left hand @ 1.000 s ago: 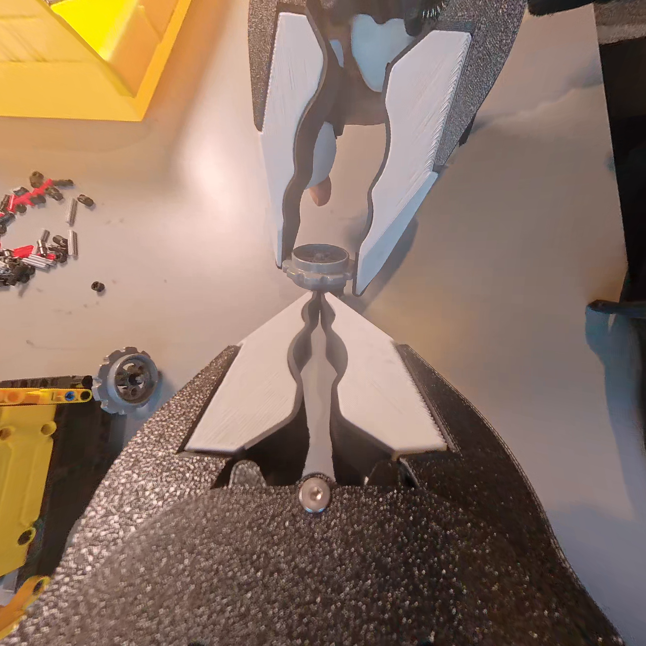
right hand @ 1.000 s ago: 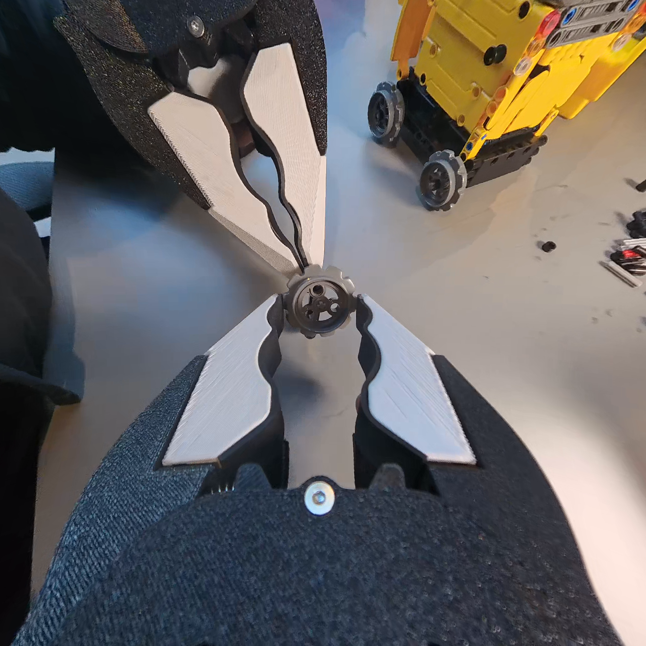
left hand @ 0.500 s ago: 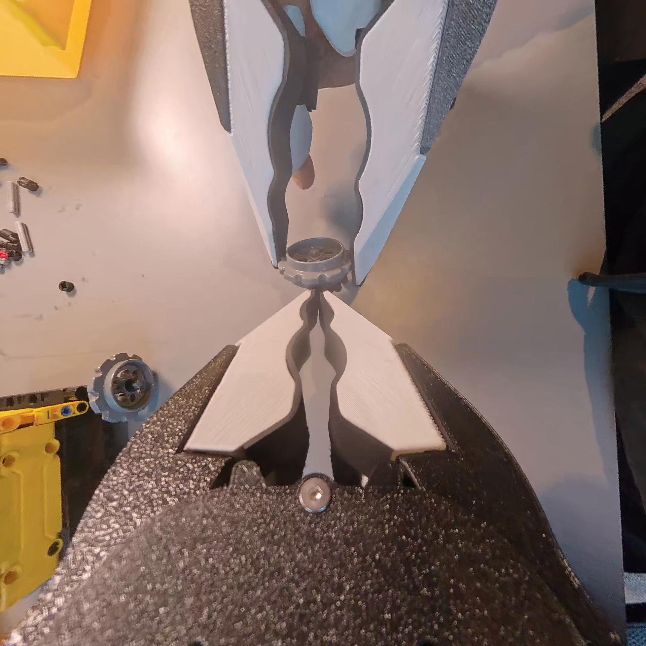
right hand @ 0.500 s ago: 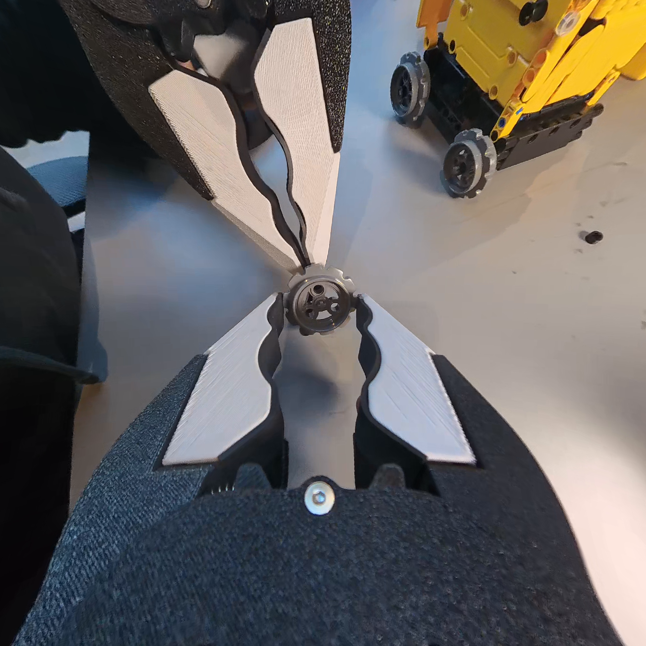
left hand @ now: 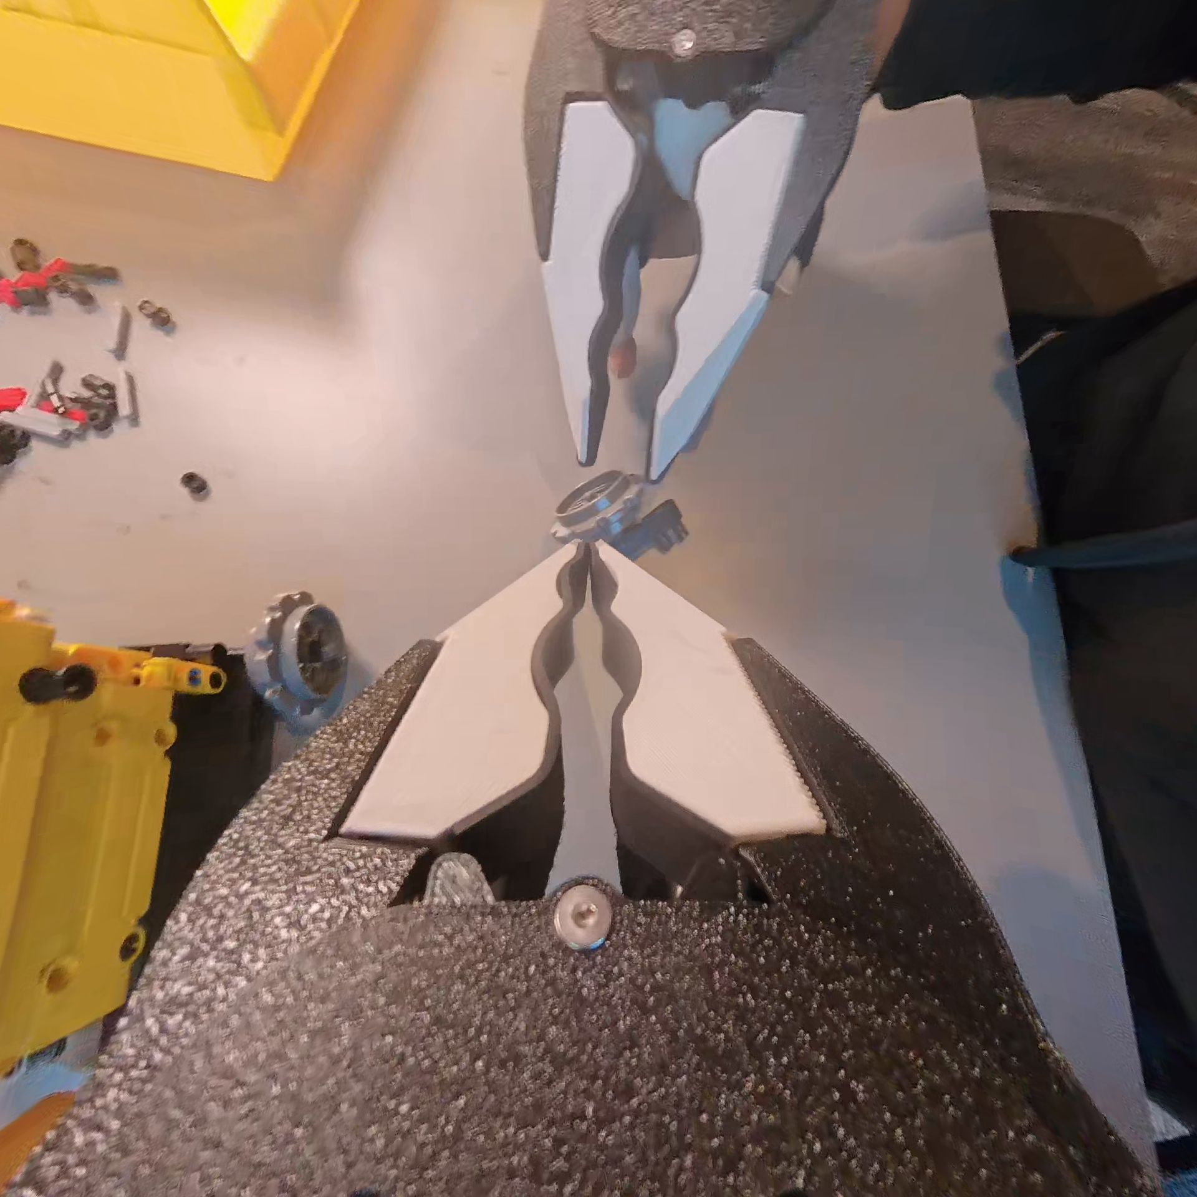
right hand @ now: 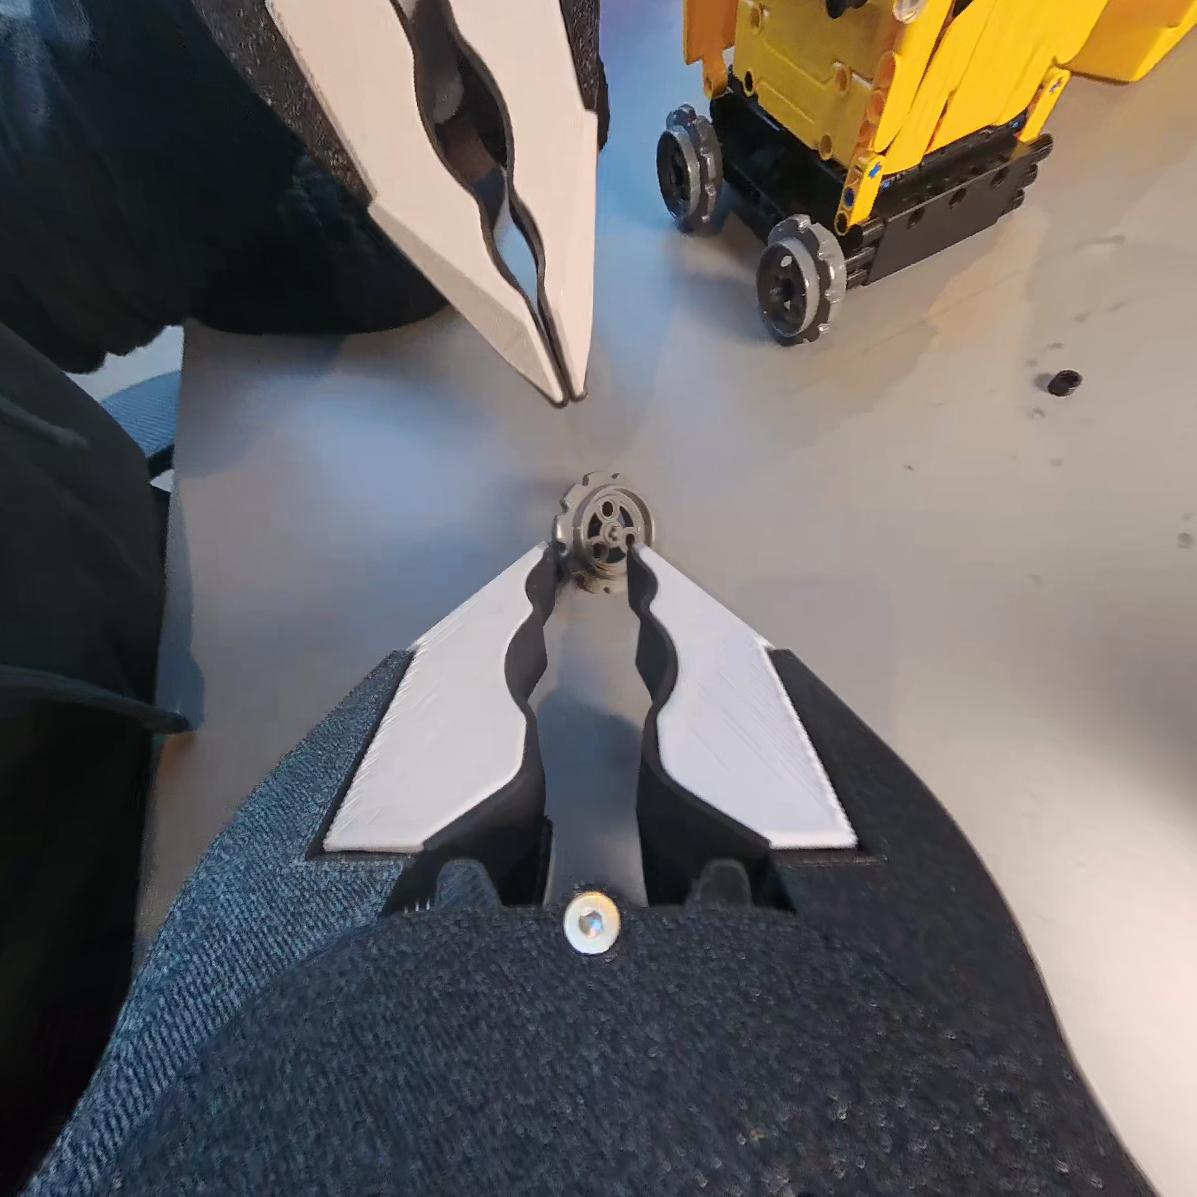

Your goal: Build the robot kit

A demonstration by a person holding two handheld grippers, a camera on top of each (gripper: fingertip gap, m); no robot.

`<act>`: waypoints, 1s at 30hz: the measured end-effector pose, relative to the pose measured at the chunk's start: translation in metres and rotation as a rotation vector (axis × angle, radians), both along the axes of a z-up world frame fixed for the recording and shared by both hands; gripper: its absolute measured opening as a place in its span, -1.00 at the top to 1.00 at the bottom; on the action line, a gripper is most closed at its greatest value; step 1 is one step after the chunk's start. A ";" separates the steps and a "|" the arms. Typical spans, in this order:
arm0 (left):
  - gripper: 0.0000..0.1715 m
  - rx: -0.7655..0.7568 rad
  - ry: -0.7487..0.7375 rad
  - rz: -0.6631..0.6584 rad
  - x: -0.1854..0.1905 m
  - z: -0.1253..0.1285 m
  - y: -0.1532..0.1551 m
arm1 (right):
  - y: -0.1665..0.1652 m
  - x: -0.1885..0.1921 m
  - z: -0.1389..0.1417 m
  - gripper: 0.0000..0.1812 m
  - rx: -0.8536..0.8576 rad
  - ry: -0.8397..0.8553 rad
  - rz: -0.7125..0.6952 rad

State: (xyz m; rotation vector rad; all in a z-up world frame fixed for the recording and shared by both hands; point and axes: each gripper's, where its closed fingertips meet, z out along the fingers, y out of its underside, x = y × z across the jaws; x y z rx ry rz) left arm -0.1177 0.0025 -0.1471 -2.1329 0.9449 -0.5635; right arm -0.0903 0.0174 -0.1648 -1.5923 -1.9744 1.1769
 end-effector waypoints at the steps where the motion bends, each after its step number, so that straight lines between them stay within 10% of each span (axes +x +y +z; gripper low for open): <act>1: 1.00 -0.002 -0.012 0.013 -0.003 -0.002 0.002 | 0.002 0.000 -0.001 0.69 0.040 0.005 0.002; 6: 0.72 -0.056 -0.030 0.014 -0.001 -0.019 0.004 | -0.007 -0.004 -0.001 0.59 0.192 0.050 0.042; 9: 0.67 -0.053 -0.039 -0.008 0.003 -0.020 0.002 | -0.006 -0.006 -0.006 0.87 0.297 0.063 0.067; 21: 0.75 0.208 -0.477 -0.267 0.037 0.070 -0.028 | -0.040 0.022 0.088 0.87 -0.137 0.180 0.545; 30: 0.91 0.289 -0.643 -0.035 0.011 0.102 0.002 | -0.001 -0.006 0.107 0.85 -0.182 0.401 0.217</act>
